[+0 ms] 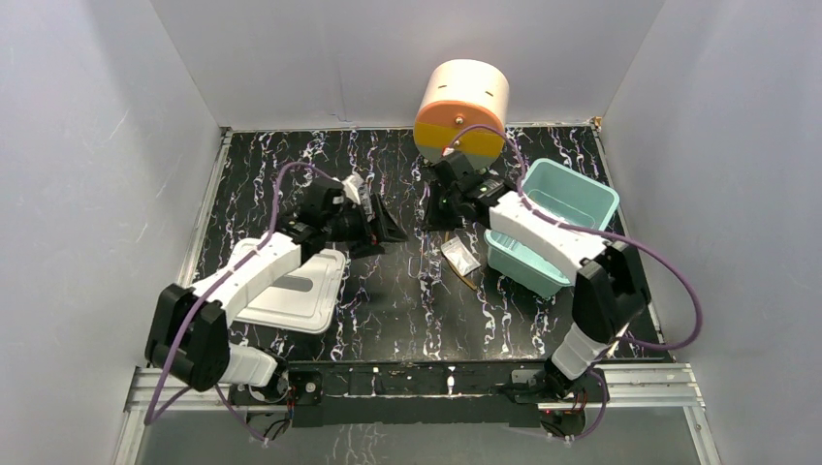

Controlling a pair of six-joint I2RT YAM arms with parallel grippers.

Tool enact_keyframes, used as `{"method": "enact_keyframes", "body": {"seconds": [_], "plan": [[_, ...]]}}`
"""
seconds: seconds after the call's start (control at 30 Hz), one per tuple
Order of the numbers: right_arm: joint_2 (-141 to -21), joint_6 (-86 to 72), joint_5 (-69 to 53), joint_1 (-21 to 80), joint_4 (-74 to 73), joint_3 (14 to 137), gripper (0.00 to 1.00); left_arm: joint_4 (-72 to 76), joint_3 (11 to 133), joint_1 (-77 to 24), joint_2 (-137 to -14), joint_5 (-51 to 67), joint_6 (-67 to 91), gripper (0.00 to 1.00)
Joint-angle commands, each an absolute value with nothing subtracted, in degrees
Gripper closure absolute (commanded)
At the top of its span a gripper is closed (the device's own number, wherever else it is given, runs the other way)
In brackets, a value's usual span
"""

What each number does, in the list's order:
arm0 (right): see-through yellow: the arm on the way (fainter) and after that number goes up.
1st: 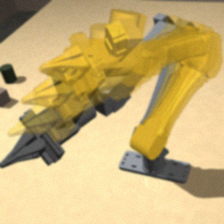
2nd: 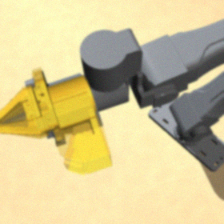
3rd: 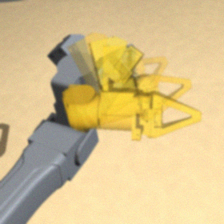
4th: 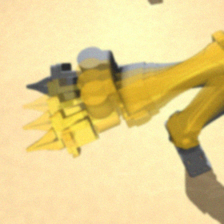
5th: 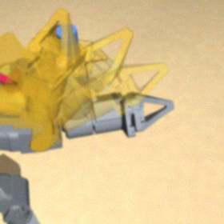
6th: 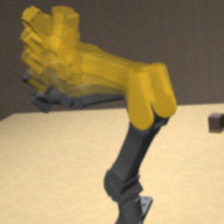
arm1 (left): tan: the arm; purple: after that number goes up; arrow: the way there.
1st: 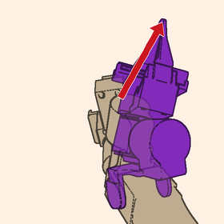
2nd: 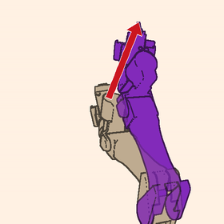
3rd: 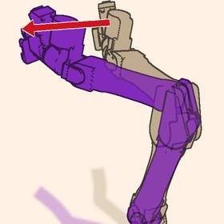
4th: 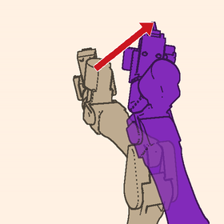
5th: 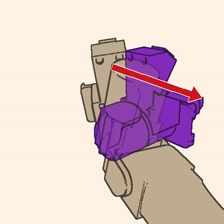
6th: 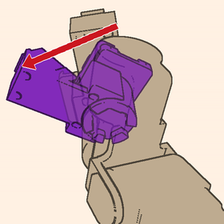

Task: Organize the chemistry lab equipment

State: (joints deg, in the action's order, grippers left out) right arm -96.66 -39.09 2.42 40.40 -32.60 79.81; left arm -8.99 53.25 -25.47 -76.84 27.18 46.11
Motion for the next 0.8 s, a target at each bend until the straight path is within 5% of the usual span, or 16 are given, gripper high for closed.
{"method": "enact_keyframes", "body": {"seconds": [0.0,0.23,0.6,0.77], "plan": [[-90.6,-46.0,0.4,39.4,-27.0,77.9,1.00,-2.4,55.2,-28.7,-80.1,32.3,45.7,0.19],[-87.0,-47.9,-0.5,36.8,-22.2,74.7,1.00,5.6,56.3,-29.5,-86.5,41.6,41.4,0.39],[-86.5,-49.6,-1.8,36.0,-18.7,72.6,1.00,7.9,56.7,-30.0,-86.4,49.9,39.9,0.42],[-85.9,-51.1,-2.3,35.9,-16.8,71.6,1.00,5.2,57.7,-30.0,-87.6,50.0,38.1,0.60]]}}
